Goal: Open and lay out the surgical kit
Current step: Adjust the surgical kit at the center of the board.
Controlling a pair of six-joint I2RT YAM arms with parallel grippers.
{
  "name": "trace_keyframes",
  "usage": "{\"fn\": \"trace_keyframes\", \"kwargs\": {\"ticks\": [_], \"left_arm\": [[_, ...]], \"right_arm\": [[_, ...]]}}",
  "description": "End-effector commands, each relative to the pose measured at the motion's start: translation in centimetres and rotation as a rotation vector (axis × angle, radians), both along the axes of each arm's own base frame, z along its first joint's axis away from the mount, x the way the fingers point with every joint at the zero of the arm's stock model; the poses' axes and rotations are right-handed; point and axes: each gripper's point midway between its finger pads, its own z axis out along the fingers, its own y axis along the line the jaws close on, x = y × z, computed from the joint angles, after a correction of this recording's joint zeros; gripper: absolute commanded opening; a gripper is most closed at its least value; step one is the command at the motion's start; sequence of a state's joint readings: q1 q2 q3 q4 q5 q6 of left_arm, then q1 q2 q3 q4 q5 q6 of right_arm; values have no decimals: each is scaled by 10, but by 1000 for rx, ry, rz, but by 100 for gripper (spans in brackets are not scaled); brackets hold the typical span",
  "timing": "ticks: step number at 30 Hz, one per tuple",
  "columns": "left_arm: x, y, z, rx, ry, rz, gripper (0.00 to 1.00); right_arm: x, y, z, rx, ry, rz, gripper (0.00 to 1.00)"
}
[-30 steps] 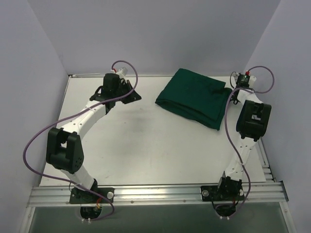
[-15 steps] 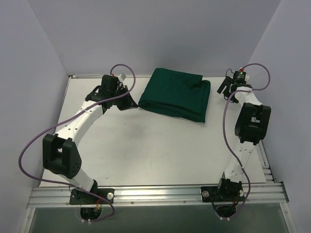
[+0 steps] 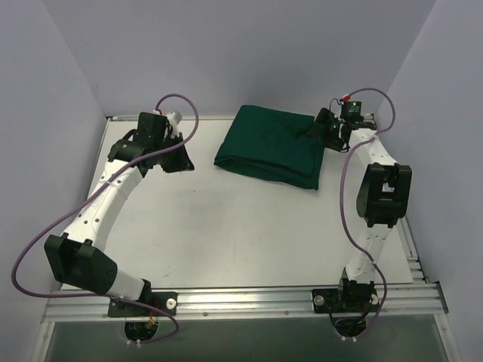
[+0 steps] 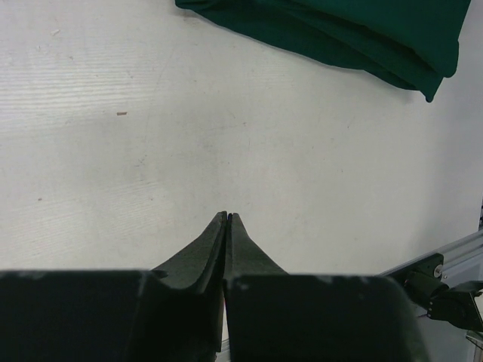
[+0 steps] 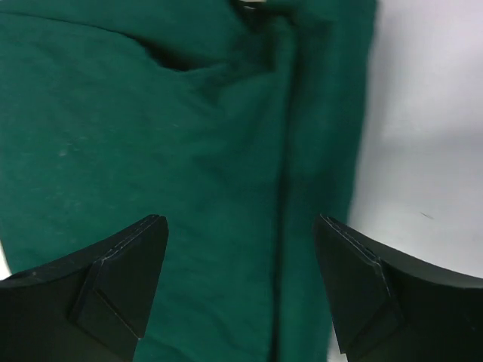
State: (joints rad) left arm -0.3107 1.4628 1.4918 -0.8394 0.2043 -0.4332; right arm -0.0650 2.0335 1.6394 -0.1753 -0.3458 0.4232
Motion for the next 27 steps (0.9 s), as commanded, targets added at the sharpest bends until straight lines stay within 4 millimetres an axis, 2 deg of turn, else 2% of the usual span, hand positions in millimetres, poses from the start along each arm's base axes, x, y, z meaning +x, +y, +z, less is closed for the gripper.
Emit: {"fn": "trace_keyframes", "kwargs": {"ticks": [1,2,4,7,11,12,15,22,26,27], "left_arm": [[-1,7,8,23,-17,-5,7],[1,9,7,18,-14,1,7],[5,10,7,15,-11,7,7],[9,13,11,6,-13,25,7],[10,15,13,5,-15,38,7],[10,14,12,1,-12,45,7],[12,10,6,-24,3,46,7],[22,3,3,-40,21,38,6],[26,4,3,-27,28,40,6],[26,5,2,-23,30,40,6]], "right_arm": [[10,2,-1,49,20,10,78],[14,5,1,49,15,19,77],[10,8,-17,19,74,29,74],[5,1,-24,-63,114,24,71],[-2,-5,-17,-139,106,16,70],[-3,-6,-10,-145,92,7,70],[-5,-5,-10,-156,93,1,70],[-6,1,-44,-176,179,34,68],[-4,-6,-56,-215,208,30,59],[-3,2,-59,-230,209,51,52]]}}
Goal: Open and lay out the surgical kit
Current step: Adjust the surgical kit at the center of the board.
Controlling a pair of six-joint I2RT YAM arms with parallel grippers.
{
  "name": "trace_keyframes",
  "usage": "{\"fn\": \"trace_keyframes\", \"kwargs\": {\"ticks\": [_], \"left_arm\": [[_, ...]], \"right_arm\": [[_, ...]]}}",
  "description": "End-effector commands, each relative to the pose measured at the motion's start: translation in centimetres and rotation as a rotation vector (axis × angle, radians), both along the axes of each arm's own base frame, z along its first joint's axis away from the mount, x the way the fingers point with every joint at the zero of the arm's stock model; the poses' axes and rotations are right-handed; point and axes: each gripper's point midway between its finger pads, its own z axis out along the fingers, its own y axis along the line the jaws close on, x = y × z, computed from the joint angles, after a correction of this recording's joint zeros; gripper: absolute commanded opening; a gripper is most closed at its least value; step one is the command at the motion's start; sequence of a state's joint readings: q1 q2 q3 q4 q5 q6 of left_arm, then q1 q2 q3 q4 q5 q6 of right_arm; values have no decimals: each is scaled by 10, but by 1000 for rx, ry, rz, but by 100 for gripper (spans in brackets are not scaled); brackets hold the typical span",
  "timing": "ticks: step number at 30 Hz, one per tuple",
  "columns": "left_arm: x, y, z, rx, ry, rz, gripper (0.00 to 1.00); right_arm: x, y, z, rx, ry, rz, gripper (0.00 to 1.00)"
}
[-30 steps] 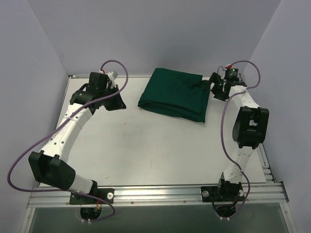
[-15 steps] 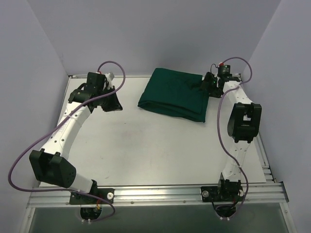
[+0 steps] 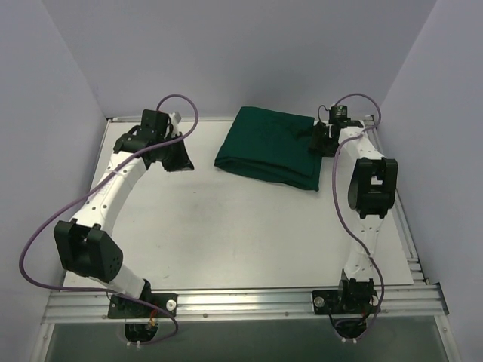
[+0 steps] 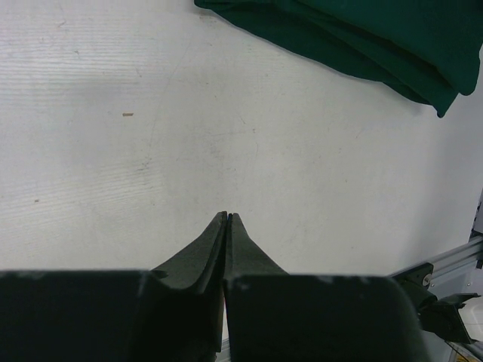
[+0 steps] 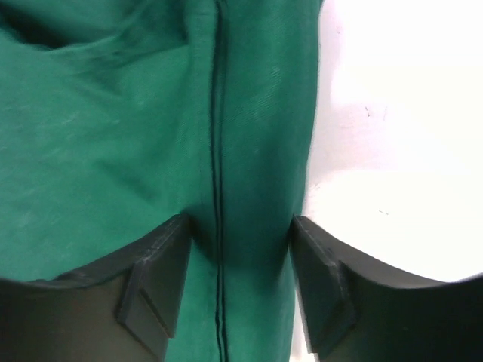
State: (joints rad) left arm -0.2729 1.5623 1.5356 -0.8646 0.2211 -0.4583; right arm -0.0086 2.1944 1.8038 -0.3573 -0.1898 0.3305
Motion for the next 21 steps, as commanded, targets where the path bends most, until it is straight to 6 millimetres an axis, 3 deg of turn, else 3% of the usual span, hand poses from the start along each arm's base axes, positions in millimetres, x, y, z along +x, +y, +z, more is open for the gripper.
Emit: {"fn": "trace_keyframes", "kwargs": {"ticks": [1,8,10,12,21], "left_arm": [[9,0,24,-19,-62,-4,6],[8,5,20,-16,-54,6,6],[7,6,20,-16,-56,5,6],[4,8,17,-11,-49,5,6],[-8,19,10,5,-45,16,6]], "right_arm": [[-3,5,-11,-68,50,36,48],[7,35,-6,-133,13,156,22],[9,48,-3,-147,0,190,8],[8,63,-2,-173,-11,237,0],[7,90,-2,-187,-34,320,0]]}}
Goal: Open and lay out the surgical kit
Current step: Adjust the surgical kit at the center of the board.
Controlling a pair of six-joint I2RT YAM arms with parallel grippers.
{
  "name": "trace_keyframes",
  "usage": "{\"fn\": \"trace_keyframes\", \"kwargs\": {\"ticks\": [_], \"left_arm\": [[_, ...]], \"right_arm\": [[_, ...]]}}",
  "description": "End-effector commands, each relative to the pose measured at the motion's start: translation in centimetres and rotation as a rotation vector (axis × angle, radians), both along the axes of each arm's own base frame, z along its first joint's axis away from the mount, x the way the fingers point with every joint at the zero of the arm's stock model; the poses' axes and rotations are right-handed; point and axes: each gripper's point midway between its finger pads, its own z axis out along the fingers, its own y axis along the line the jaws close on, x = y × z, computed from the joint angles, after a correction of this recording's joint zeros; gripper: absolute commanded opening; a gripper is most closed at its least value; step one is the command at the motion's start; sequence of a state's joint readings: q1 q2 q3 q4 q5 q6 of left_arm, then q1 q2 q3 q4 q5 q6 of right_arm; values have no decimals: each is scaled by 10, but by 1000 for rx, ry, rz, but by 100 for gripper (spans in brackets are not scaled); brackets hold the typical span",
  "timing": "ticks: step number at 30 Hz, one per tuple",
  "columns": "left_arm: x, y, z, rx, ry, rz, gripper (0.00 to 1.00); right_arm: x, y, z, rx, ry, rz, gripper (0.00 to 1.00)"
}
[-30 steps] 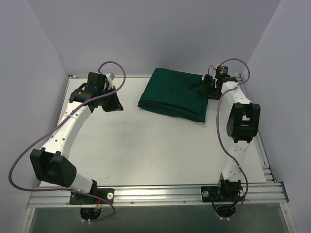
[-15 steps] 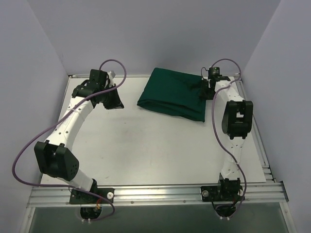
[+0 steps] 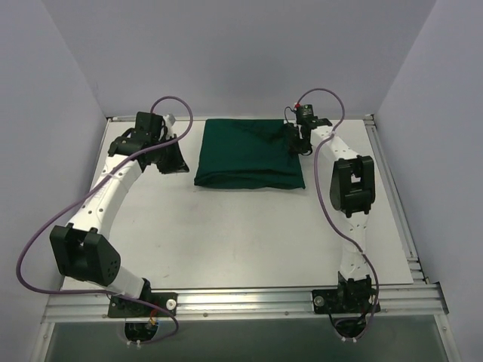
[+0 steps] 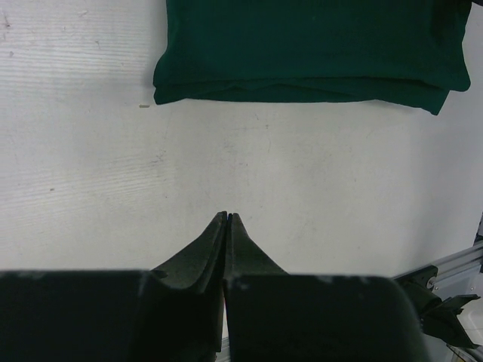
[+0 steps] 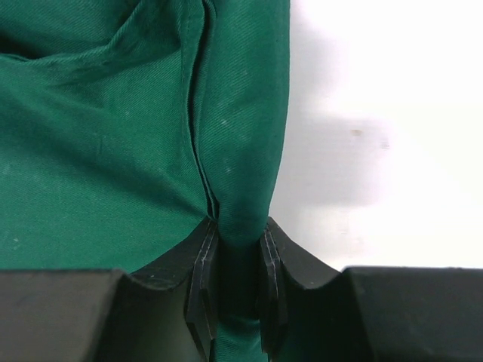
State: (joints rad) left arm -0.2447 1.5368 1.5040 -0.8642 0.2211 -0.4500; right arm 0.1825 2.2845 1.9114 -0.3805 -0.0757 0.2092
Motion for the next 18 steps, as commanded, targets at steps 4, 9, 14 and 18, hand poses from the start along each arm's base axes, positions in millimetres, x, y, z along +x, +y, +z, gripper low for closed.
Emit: {"fn": "trace_keyframes", "kwargs": {"ticks": [4,9,14,18], "left_arm": [[-6,9,10,3,-46,-6,6],[-4,6,10,-6,-50,-16,6],[-1,6,11,-3,-49,-25,12],[3,6,17,11,-60,-31,28]], "right_arm": [[-6,25,8,-44,-14,131,0],[-9,33,4,-33,0,143,0],[-17,27,7,-28,22,62,54],[-32,14,41,-22,62,-55,76]]}}
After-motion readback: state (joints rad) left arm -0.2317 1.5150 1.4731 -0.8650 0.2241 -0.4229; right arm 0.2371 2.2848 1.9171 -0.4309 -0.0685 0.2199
